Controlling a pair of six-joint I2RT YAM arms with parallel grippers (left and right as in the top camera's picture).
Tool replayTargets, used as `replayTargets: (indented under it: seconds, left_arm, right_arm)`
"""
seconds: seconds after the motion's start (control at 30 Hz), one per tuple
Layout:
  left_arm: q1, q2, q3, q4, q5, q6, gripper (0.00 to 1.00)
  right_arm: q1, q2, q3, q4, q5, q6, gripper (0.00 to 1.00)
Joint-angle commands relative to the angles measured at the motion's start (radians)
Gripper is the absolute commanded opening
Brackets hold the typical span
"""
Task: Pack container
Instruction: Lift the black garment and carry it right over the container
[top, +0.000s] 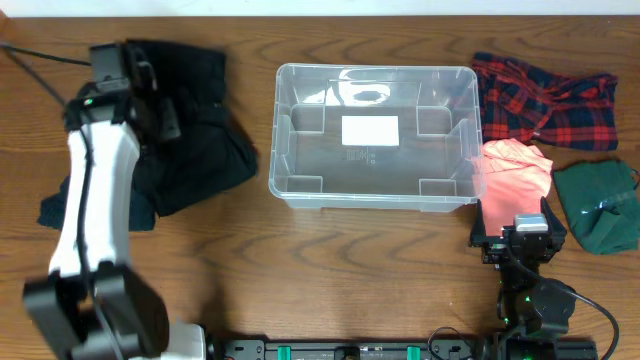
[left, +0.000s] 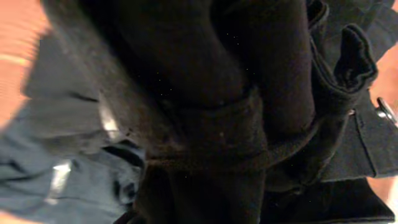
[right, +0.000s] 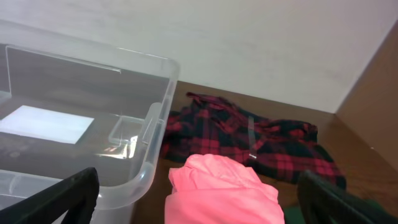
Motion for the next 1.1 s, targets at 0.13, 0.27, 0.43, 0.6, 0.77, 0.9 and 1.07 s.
replayTargets:
  seconds: [0.13, 0.27, 0.43, 0.6, 0.77, 0.9, 1.07]
  left_arm:
    - [-0.042, -0.182, 0.029, 0.013, 0.176, -0.086, 0.06]
    - [-0.135, -0.223, 0.051, 0.021, 0.271, -0.169, 0.06]
    - [-0.270, -0.220, 0.056, 0.048, 0.285, -0.254, 0.06]
    - [-0.340, -0.220, 0.091, 0.083, 0.138, -0.264, 0.06]
    - [-0.337, -0.222, 0.187, 0.031, -0.086, -0.196, 0.06]
    - [-0.337, -0.223, 0.266, -0.004, -0.099, -0.166, 0.06]
    - [-0.351, -0.223, 0.313, -0.026, 0.029, -0.222, 0.06]
  right_arm:
    - [0.012, -0.005, -0.001, -0.005, 0.002, -0.010, 0.99]
    - [0.012, -0.005, -0.001, -0.005, 0.002, -0.010, 0.99]
    - [0.012, -0.005, -0.001, -0.005, 0.002, -0.010, 0.99]
    - [0.012, -0.005, -0.001, -0.005, 0.002, -0.010, 0.99]
    - [0.012, -0.005, -0.001, -0.005, 0.002, -0.010, 0.99]
    - [0.012, -0.005, -0.001, -0.005, 0.002, -0.010, 0.99]
    - [0.012, -0.005, -0.001, -0.005, 0.002, -0.010, 0.99]
